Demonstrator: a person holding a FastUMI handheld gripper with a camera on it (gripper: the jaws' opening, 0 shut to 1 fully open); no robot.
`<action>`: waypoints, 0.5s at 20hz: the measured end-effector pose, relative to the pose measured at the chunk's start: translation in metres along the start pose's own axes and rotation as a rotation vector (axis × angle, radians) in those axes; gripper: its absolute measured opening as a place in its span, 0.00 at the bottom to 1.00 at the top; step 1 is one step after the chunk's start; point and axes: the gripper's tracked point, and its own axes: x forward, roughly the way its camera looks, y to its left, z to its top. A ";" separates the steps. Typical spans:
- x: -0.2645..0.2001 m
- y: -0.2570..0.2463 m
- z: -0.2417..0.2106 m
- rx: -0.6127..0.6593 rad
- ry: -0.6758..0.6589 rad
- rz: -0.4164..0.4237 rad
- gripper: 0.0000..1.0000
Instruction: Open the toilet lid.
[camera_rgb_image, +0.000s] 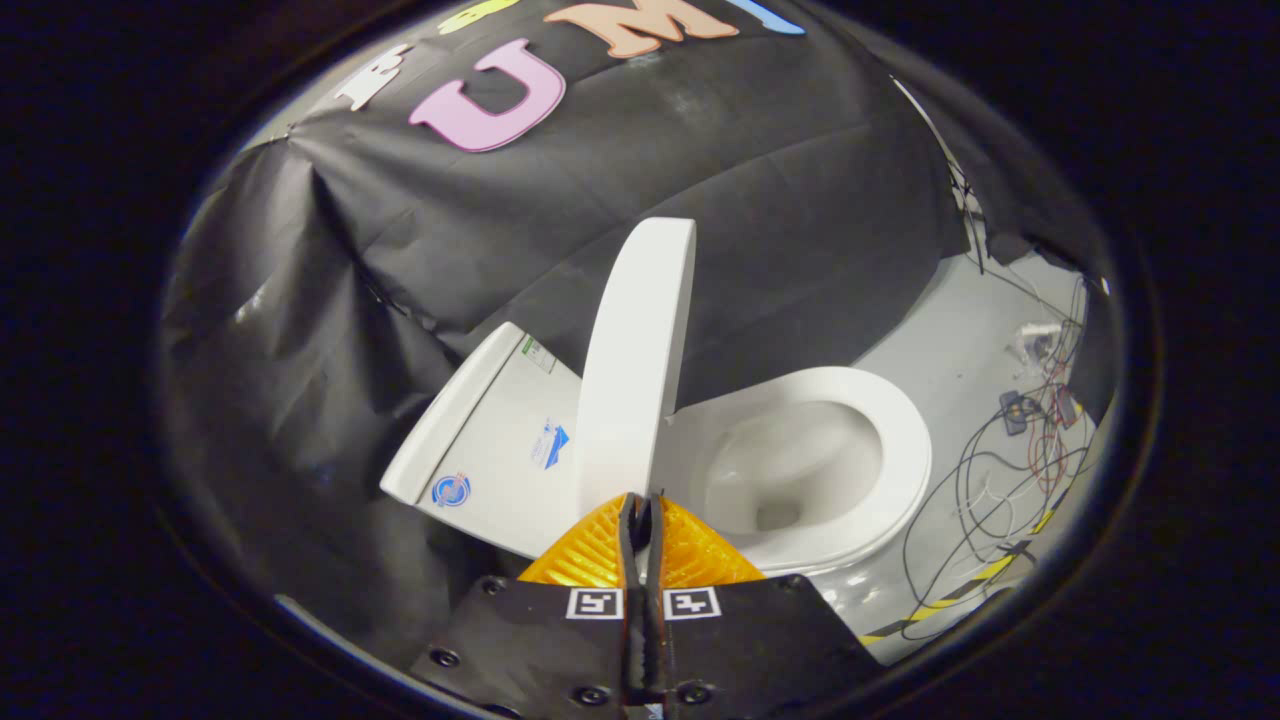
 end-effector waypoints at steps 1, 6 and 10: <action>0.001 -0.001 0.001 -0.021 -0.011 -0.022 0.01; 0.000 -0.001 0.003 -0.104 -0.041 -0.036 0.01; 0.001 0.000 0.006 -0.164 -0.070 -0.032 0.00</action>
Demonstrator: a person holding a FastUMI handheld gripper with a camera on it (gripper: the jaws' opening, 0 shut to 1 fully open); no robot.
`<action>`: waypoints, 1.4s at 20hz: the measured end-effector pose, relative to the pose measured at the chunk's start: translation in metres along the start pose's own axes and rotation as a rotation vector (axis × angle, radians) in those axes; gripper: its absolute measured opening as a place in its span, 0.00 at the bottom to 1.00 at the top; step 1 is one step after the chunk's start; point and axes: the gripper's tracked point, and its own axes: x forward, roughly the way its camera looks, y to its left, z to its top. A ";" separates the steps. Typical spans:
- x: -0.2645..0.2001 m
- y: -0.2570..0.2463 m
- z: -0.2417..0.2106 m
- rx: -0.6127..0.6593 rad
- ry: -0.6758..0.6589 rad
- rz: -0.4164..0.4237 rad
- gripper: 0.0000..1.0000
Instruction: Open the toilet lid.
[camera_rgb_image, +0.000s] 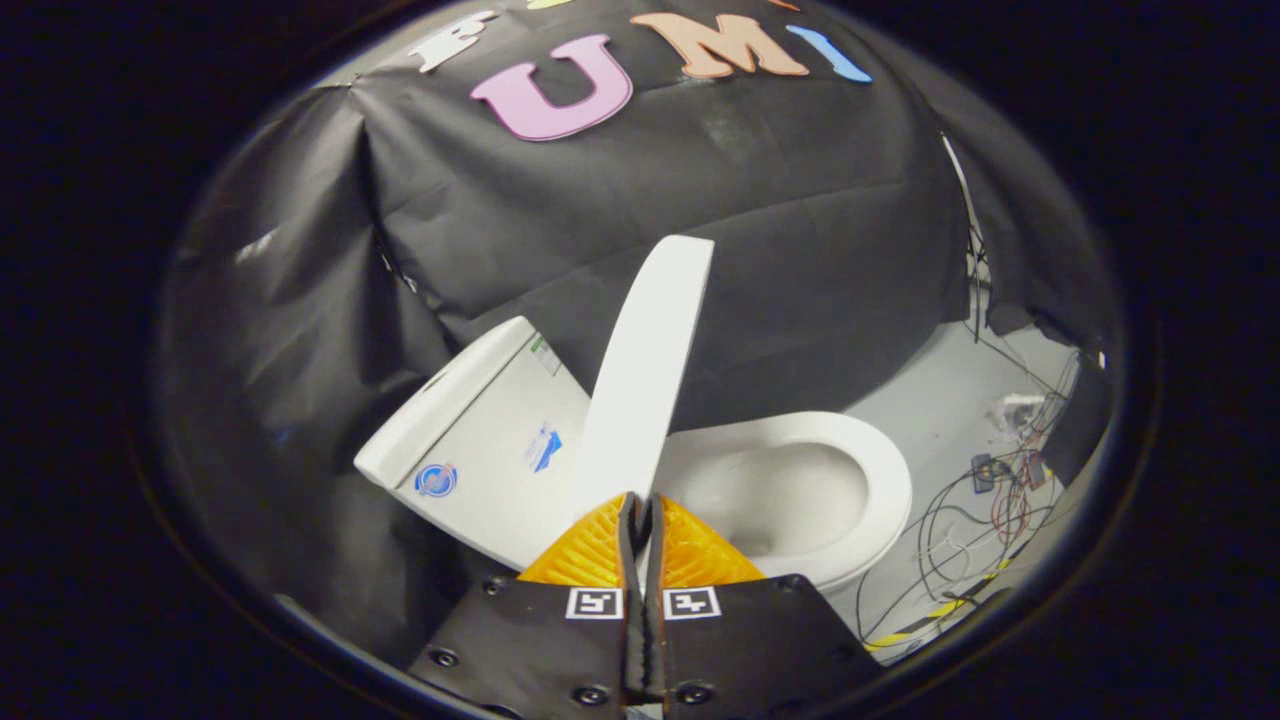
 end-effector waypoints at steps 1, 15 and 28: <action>0.000 -0.001 0.001 -0.026 -0.004 0.000 0.01; 0.005 -0.007 0.016 -0.178 -0.075 -0.038 0.01; 0.012 0.003 0.027 -0.246 -0.159 -0.033 0.01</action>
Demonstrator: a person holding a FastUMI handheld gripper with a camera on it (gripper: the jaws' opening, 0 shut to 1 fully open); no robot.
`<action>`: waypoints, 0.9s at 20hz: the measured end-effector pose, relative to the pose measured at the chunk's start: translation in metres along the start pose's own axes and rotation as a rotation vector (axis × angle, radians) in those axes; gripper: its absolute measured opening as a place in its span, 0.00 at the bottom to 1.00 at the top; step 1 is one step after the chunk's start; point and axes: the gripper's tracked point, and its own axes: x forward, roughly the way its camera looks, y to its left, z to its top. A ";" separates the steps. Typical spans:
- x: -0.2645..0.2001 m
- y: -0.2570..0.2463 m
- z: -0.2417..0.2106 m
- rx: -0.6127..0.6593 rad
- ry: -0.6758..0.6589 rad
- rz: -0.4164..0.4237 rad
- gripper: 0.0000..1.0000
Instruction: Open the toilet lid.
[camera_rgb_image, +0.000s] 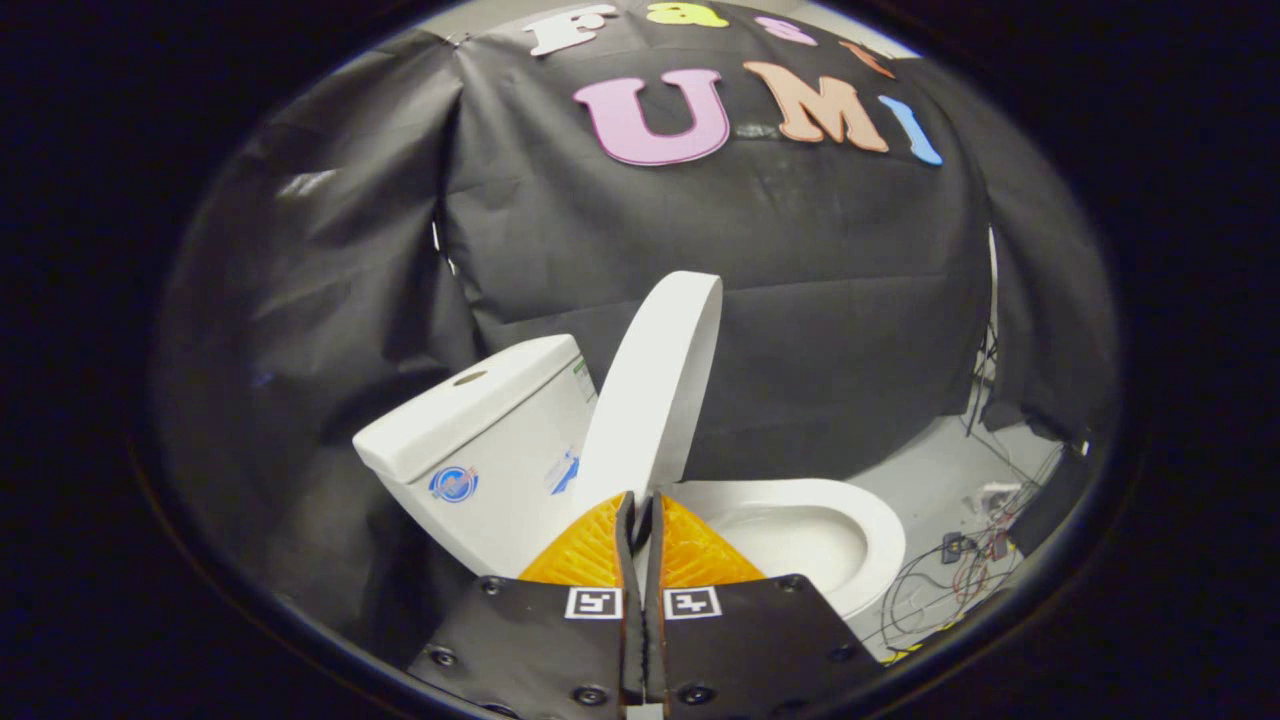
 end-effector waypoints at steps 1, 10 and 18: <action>0.001 0.000 0.002 -0.039 -0.013 0.003 0.01; 0.006 -0.001 0.012 -0.167 -0.087 0.003 0.03; 0.012 -0.004 0.029 -0.310 -0.189 0.000 0.03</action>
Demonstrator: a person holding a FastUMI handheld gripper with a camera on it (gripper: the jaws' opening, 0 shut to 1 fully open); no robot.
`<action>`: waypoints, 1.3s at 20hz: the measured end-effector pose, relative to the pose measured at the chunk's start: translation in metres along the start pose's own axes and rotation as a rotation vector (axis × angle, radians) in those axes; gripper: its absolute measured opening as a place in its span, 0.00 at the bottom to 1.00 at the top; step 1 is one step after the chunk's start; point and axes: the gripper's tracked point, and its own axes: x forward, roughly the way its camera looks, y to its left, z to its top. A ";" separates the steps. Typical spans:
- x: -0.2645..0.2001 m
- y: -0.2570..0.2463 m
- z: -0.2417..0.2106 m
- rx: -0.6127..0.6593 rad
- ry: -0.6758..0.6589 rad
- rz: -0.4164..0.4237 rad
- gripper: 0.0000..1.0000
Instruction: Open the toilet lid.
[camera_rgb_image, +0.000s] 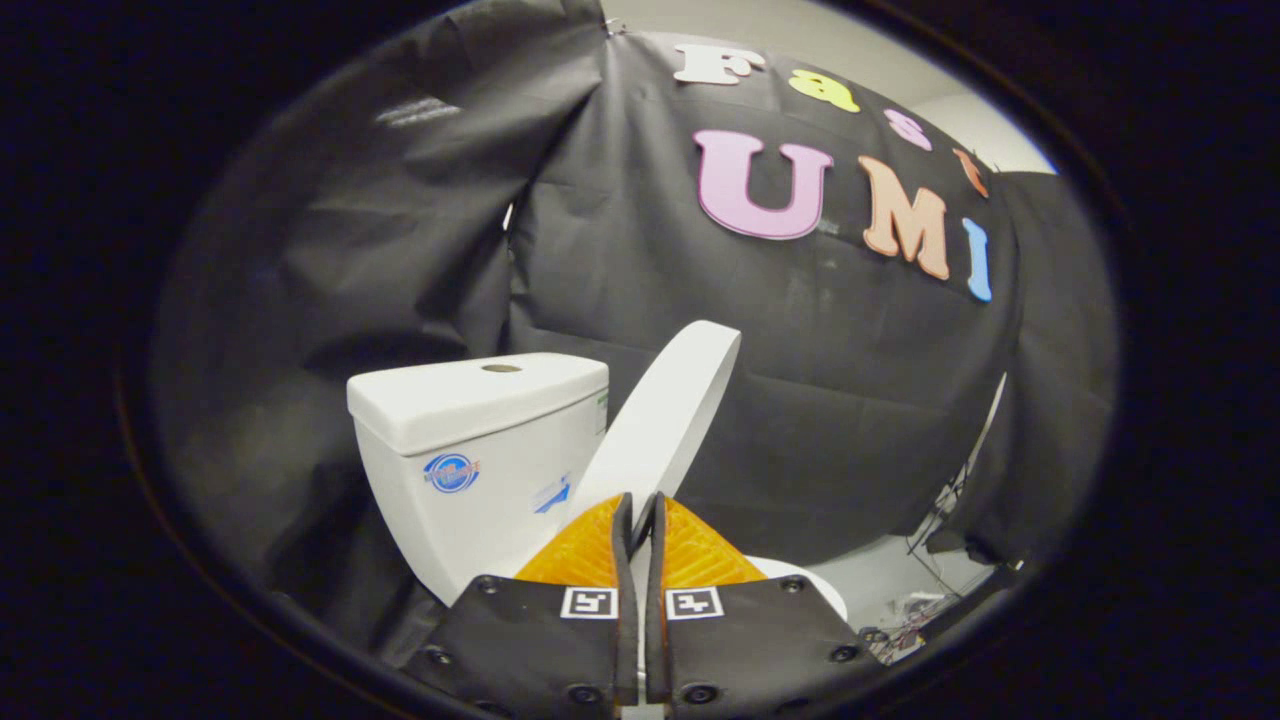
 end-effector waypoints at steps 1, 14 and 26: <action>0.001 0.005 0.000 0.008 -0.006 0.004 0.03; 0.011 0.013 0.014 -0.073 -0.123 0.024 0.03; 0.014 0.021 0.023 -0.045 -0.180 0.078 0.13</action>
